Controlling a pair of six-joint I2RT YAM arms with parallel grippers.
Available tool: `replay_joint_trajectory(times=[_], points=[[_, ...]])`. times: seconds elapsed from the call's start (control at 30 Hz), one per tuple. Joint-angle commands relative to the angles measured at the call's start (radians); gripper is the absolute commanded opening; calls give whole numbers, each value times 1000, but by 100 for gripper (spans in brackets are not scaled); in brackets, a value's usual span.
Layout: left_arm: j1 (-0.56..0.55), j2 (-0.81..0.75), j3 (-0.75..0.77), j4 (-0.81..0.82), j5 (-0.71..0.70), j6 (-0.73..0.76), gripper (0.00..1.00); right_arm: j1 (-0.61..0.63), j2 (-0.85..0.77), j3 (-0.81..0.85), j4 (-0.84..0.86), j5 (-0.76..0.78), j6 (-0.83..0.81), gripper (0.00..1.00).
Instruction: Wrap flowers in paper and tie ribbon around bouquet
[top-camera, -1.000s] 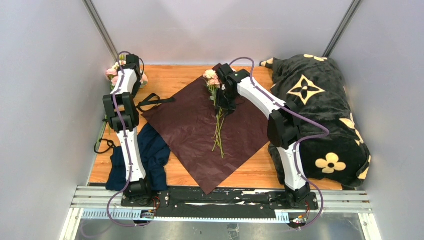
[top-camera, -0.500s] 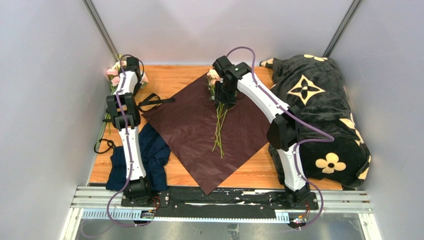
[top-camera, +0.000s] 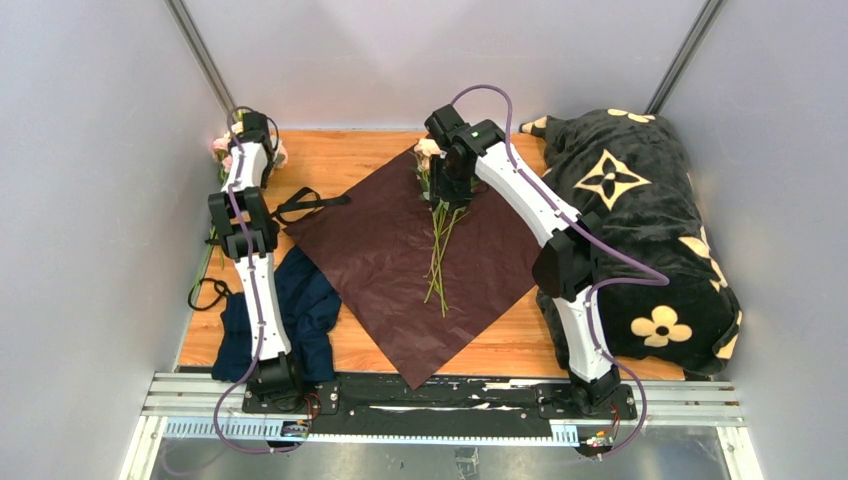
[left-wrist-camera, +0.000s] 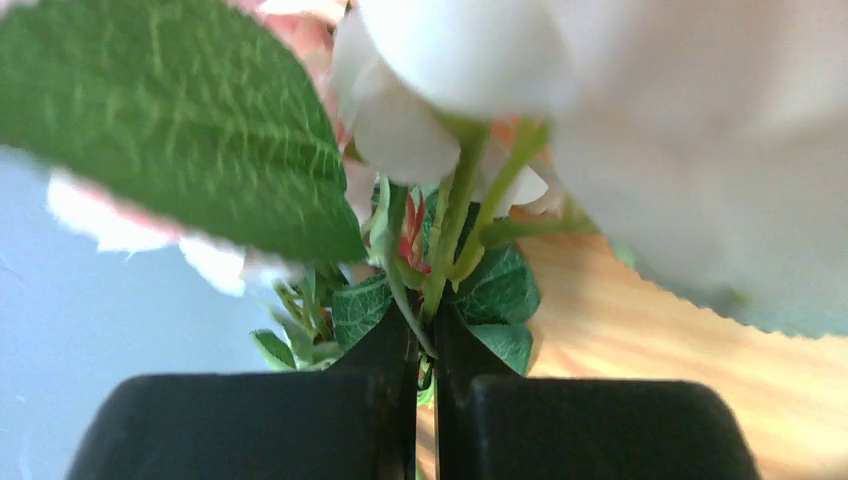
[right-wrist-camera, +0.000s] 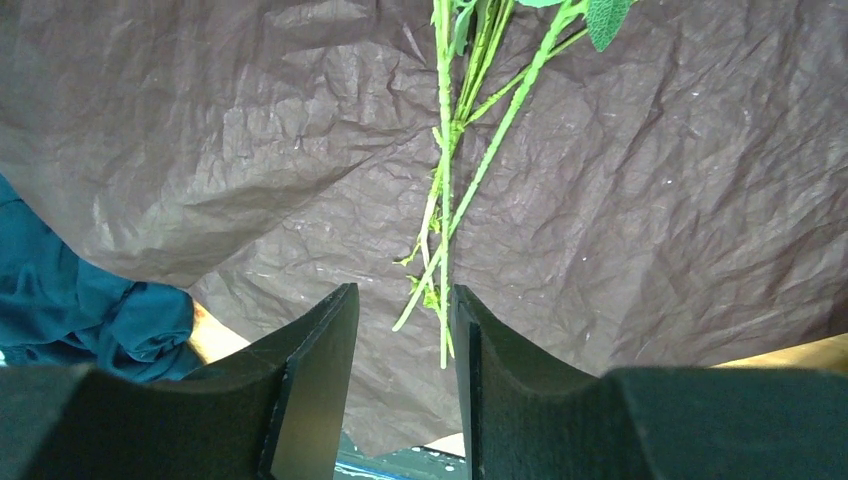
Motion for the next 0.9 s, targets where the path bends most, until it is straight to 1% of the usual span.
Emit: replay_joint_trajectory(times=[0.0, 0.07, 0.17, 0.2, 0.27, 0.3, 0.33, 0.4, 0.43, 0.47, 0.5, 0.53, 0.6, 0.63, 0.67, 0.7, 0.77, 0.8, 0.87], points=[[5, -258, -10, -2, 324, -177, 0, 4, -21, 31, -11, 47, -57, 45], [5, -375, -4, 49, 447, -242, 0, 4, -42, 24, 22, 46, -93, 45], [7, -555, -77, 196, 523, -331, 0, 4, -87, -1, 96, 46, -145, 46], [7, -578, -30, 188, 535, -353, 0, 3, -106, -17, 128, 46, -162, 46], [7, -560, 163, 92, 559, -379, 0, 4, -152, -60, 198, 46, -197, 47], [7, -569, 214, 85, 582, -383, 0, 3, -177, -86, 238, 46, -215, 47], [7, -602, 225, 105, 612, -383, 0, 4, -205, -115, 282, 47, -236, 47], [7, -713, 174, 200, 710, -420, 0, 3, -275, -207, 422, -14, -305, 49], [6, -804, 125, 270, 772, -457, 0, 4, -308, -249, 495, -56, -340, 50], [6, -863, 62, 362, 855, -540, 0, 5, -336, -287, 581, -113, -373, 52], [7, -902, 42, 428, 945, -626, 0, 5, -366, -321, 663, -175, -404, 55], [7, -925, 22, 485, 1036, -733, 0, 7, -392, -343, 757, -239, -428, 62], [-10, -950, -33, 638, 1243, -995, 0, 20, -434, -365, 960, -360, -459, 75], [-36, -961, -55, 695, 1277, -1095, 0, 26, -442, -365, 1019, -383, -462, 77], [-72, -974, -80, 713, 1308, -1137, 0, 32, -452, -362, 1094, -418, -456, 77], [-113, -992, -99, 696, 1323, -1123, 0, 39, -456, -355, 1173, -446, -444, 78], [-205, -1039, -145, 626, 1315, -998, 0, 60, -448, -304, 1249, -467, -426, 78], [-262, -1062, -168, 608, 1310, -947, 0, 73, -438, -271, 1251, -471, -424, 78], [-316, -1080, -189, 605, 1332, -937, 0, 81, -418, -204, 1219, -488, -422, 78]])
